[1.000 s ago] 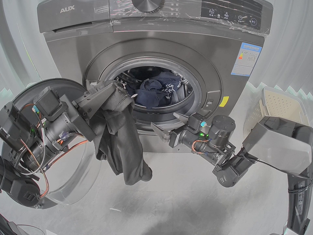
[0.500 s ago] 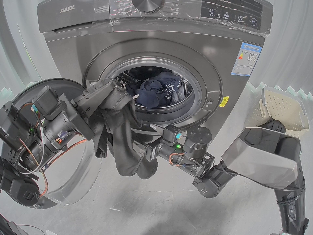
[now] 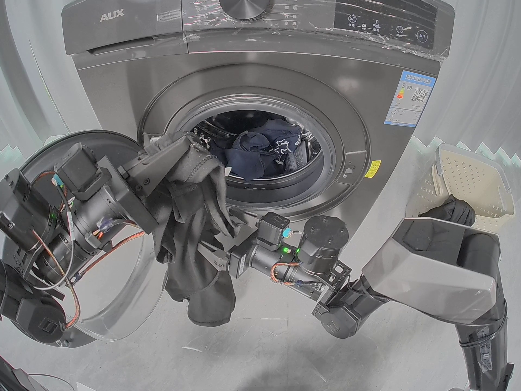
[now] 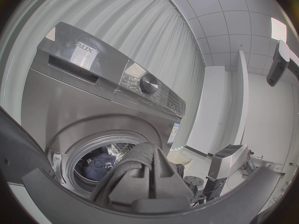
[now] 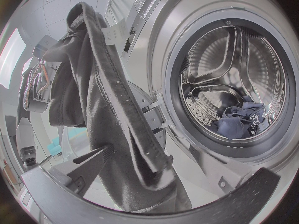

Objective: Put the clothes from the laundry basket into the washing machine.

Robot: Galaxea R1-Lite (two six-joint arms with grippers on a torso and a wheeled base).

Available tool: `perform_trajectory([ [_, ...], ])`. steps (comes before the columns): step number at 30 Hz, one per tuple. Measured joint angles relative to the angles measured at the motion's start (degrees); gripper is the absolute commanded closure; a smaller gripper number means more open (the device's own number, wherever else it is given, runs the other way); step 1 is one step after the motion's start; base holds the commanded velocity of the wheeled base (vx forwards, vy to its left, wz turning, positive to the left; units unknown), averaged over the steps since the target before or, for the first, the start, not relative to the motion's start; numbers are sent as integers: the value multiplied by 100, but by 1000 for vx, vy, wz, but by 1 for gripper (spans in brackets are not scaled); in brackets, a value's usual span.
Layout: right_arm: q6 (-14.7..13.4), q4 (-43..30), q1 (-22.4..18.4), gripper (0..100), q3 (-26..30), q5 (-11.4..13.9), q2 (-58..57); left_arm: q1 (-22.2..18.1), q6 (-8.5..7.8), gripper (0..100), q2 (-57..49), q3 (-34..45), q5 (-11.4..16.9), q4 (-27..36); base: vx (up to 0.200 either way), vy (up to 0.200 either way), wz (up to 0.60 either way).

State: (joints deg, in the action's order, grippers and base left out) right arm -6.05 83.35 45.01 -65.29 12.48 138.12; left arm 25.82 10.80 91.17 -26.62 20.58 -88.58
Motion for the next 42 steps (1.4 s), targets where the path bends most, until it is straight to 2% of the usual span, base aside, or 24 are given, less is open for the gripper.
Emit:
perform_trajectory([
  [3, 0, 57, 2, 0, -116, -11, 89, 0, -2, 100, -7, 2, 0, 0, 0, 0, 0],
  [4, 4, 108, -2, 100, -146, -20, 124, 0, -2, 100, -7, 4, -2, 0, 0, 0, 0],
  [15, 24, 227, -63, 100, -26, -28, 111, -7, 0, 100, 4, 2, 0, 0, 0, 0, 0],
  [23, 24, 284, -118, 100, 538, -48, -323, -16, 6, 100, 0, 0, -5, -2, 0, 0, 0],
  [26, 26, 276, -184, 100, 800, -124, -521, -17, 11, 100, -5, -2, -6, 0, 0, 0, 0],
  [42, 121, 82, -1204, 100, 2593, -313, -2280, -83, 23, 100, -9, 17, -28, 0, 0, 0, 0],
])
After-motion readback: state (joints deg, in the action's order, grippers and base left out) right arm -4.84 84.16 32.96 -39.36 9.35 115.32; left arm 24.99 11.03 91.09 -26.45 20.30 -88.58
